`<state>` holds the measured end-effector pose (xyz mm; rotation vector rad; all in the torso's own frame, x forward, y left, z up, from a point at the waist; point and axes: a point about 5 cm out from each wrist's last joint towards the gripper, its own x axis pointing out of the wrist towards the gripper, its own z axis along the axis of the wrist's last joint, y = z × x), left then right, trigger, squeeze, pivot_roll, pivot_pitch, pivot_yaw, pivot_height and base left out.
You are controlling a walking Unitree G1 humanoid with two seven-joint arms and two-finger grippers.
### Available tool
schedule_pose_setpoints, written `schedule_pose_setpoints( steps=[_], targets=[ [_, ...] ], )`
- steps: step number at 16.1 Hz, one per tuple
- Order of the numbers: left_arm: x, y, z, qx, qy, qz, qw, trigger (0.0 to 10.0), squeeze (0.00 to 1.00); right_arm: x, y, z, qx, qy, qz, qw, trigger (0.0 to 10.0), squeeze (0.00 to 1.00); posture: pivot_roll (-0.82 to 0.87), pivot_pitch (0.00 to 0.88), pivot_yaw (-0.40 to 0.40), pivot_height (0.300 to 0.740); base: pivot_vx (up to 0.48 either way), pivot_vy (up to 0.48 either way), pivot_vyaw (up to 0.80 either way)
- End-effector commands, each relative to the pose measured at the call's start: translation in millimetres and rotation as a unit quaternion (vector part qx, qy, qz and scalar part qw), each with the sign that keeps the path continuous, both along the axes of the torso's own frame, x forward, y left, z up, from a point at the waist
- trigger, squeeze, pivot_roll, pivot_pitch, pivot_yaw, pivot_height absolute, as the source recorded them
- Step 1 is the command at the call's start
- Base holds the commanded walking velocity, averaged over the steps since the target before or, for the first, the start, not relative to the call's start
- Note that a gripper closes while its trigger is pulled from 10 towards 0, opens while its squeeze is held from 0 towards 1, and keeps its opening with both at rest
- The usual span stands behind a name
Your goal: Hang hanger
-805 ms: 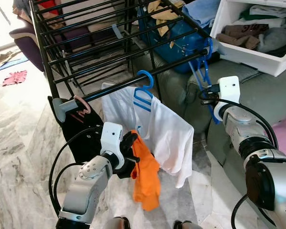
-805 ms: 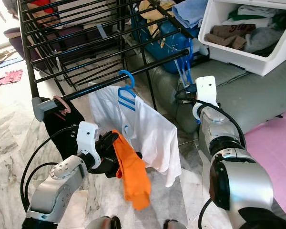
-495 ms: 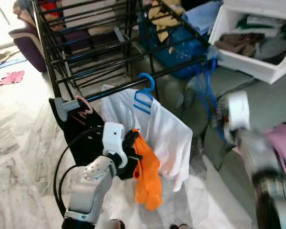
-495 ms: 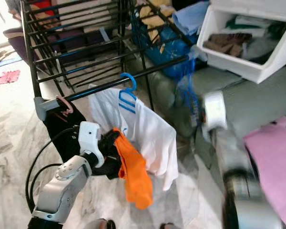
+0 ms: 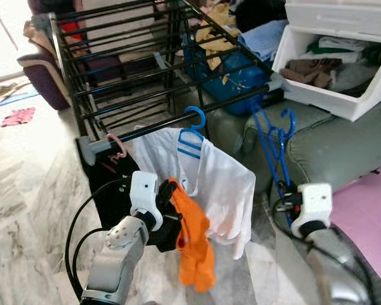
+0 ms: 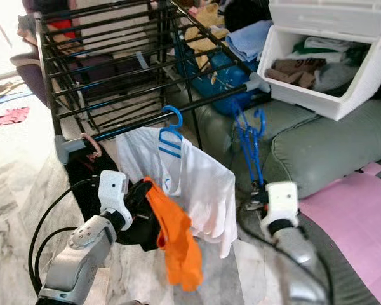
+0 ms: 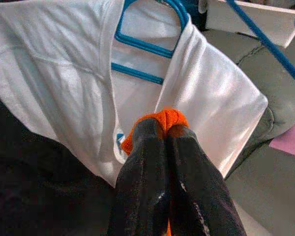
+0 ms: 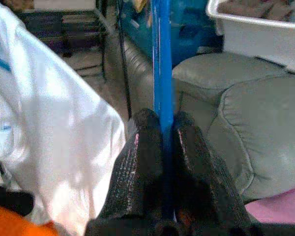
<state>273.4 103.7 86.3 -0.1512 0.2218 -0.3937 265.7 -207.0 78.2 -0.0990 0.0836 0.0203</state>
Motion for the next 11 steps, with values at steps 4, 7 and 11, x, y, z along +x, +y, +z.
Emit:
schedule_pose_setpoints(
  steps=[4, 7, 11],
  targets=[
    [1.2, 4.8, 0.9, 0.006, -0.01, 0.007, 1.0, 10.0, 0.0, -9.7, -4.8, 6.9, 0.006, 0.0, -0.046, 0.999, 10.0, 0.0, -0.07, 0.0, 0.053, 0.74, -0.297, 0.0, 0.0],
    [2.7, 6.6, 0.9, 0.007, -0.012, 0.017, 1.0, 10.0, 0.0, -7.6, 1.2, 9.5, 0.009, 0.0, -0.041, 0.999, 10.0, 0.0, -0.06, 0.0, 0.031, 0.74, -0.328, 0.0, 0.0],
    [3.1, 9.7, -0.1, 0.011, -0.014, 0.018, 1.0, 10.0, 0.0, -5.1, 3.7, 10.2, 0.007, -0.002, -0.04, 0.999, 10.0, 0.0, -0.05, 0.0, 0.024, 0.74, -0.328, 0.0, 0.0]
  ],
)
